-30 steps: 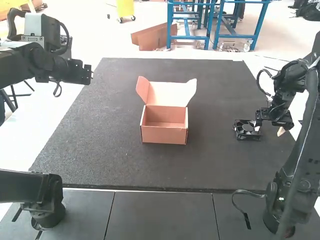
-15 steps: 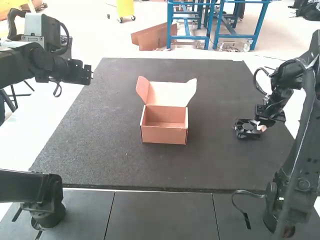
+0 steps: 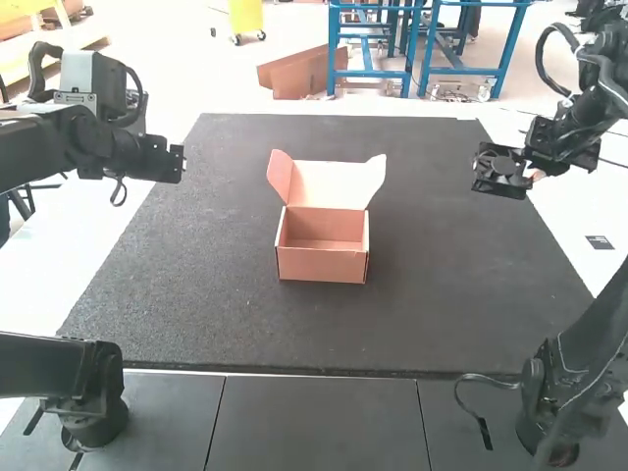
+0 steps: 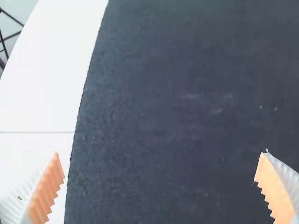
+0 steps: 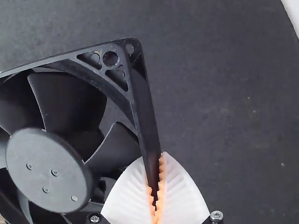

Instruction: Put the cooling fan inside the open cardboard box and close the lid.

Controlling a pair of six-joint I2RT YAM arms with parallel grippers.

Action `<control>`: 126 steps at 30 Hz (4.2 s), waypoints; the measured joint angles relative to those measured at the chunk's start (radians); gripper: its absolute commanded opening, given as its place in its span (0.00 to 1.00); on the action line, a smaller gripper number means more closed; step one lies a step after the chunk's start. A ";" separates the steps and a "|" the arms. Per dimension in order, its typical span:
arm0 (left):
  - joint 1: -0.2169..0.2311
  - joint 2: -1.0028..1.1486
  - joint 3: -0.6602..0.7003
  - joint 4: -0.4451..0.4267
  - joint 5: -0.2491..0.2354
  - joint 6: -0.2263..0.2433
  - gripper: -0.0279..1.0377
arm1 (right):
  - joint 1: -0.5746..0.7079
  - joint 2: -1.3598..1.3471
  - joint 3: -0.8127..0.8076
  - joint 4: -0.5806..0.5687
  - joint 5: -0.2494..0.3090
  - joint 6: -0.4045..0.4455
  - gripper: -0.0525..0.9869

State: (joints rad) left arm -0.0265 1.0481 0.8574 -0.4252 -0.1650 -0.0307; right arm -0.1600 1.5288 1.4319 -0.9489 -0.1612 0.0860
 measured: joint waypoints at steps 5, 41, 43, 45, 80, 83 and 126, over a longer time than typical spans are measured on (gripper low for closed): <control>0.000 0.000 -0.016 0.010 0.000 0.000 0.94 | 0.148 -0.053 0.002 -0.077 -0.012 0.106 0.04; 0.000 -0.037 -0.016 -0.046 0.000 0.033 0.94 | 0.729 0.314 0.219 -0.072 -0.024 0.420 0.04; 0.000 -0.037 -0.016 -0.046 0.000 0.033 0.94 | 0.738 0.343 0.234 -0.070 -0.024 0.420 0.04; 0.000 -0.038 -0.016 -0.045 0.000 0.033 0.94 | 0.747 0.367 0.247 -0.068 -0.024 0.420 0.04; 0.000 -0.040 0.020 -0.059 0.000 0.015 0.94 | 0.755 0.629 0.362 0.018 0.023 0.413 0.71; 0.000 -0.039 0.020 -0.057 0.000 0.015 0.94 | 0.755 0.629 0.402 -0.001 0.019 0.412 0.79; -0.084 0.203 0.035 0.116 0.000 0.003 0.94 | 0.520 0.006 -0.137 0.511 0.137 0.092 0.92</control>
State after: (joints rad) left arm -0.1101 1.2507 0.8921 -0.3088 -0.1646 -0.0280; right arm 0.3599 1.5352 1.2953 -0.4381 -0.0238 0.1783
